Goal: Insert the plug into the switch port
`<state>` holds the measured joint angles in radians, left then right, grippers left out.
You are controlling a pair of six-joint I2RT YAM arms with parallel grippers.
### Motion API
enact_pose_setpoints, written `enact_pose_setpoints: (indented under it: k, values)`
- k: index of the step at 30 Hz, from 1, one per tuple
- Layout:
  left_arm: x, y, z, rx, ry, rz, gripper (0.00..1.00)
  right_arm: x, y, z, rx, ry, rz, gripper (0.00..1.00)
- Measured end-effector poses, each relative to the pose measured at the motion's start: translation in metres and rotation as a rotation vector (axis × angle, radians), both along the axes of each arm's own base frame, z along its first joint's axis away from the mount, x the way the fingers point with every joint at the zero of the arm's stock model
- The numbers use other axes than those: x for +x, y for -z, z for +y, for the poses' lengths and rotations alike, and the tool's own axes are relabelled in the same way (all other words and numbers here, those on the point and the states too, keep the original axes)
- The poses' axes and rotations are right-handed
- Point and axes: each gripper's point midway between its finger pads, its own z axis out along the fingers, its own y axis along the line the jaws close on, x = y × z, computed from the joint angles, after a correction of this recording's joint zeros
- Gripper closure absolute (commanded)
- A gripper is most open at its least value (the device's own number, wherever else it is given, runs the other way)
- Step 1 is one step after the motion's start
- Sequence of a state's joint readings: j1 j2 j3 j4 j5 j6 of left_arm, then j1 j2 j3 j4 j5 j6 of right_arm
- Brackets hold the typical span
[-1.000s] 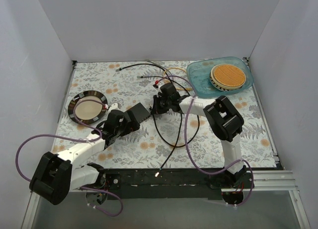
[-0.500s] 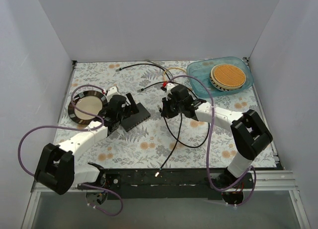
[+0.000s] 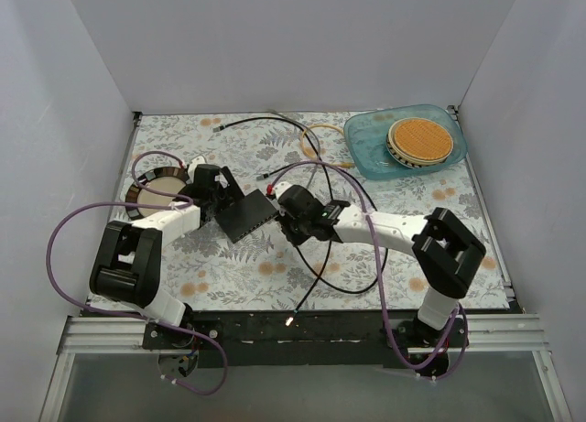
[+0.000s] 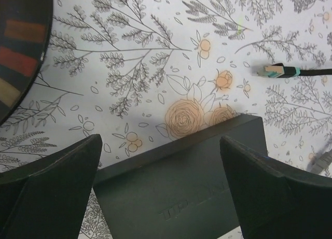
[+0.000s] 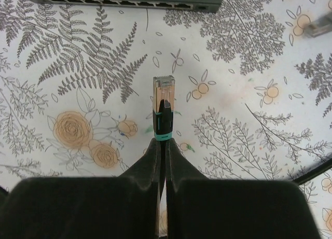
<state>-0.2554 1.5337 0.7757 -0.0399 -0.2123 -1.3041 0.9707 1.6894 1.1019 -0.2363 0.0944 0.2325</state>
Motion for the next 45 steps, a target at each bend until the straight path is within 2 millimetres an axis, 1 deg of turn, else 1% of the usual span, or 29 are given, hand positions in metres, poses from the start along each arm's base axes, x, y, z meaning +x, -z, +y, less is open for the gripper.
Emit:
enact_pose_setpoints:
  k: [2, 4, 7, 10, 14, 17, 20, 24, 29, 34, 40, 45]
  values:
    - [-0.002, 0.002, -0.003, -0.012, 0.015, 0.008, 0.02, -0.001, 0.004, 0.010, -0.047, -0.002, -0.021, 0.99]
    - [0.000, 0.000, -0.009, -0.032, 0.038, -0.005, 0.02, -0.002, 0.010, 0.019, -0.094, -0.003, -0.041, 0.99]
    - [-0.001, 0.000, -0.016, -0.057, 0.068, -0.012, 0.02, -0.010, 0.019, 0.024, -0.144, -0.016, -0.047, 0.99]
    - [-0.007, 0.005, -0.024, -0.092, 0.112, -0.007, 0.04, -0.014, 0.023, 0.024, -0.174, -0.018, -0.044, 0.99]
    - [-0.015, 0.014, -0.038, -0.148, 0.177, 0.005, 0.07, -0.014, 0.023, 0.022, -0.179, -0.010, -0.040, 0.99]
    - [-0.018, 0.012, -0.050, -0.204, 0.230, -0.014, 0.08, -0.014, 0.024, 0.022, -0.180, -0.007, -0.037, 0.99]
    - [-0.025, 0.010, -0.059, -0.248, 0.271, -0.030, 0.07, -0.015, 0.024, 0.022, -0.179, -0.009, -0.035, 0.99]
    - [-0.032, 0.009, -0.065, -0.268, 0.298, -0.034, 0.02, -0.016, 0.024, 0.022, -0.181, -0.017, -0.034, 0.99]
    - [-0.030, 0.009, -0.063, -0.263, 0.280, -0.032, 0.02, -0.018, 0.024, 0.023, -0.193, -0.057, -0.047, 0.99]
    - [-0.028, 0.009, -0.059, -0.254, 0.260, -0.021, 0.02, -0.027, 0.024, 0.027, -0.200, -0.095, -0.058, 0.99]
    - [-0.019, 0.008, -0.044, -0.287, 0.214, -0.027, 0.02, -0.033, 0.024, 0.032, -0.215, -0.127, -0.073, 0.99]
    - [-0.013, 0.007, -0.035, -0.310, 0.182, -0.038, 0.02, -0.033, 0.027, 0.044, -0.234, -0.139, -0.089, 0.99]
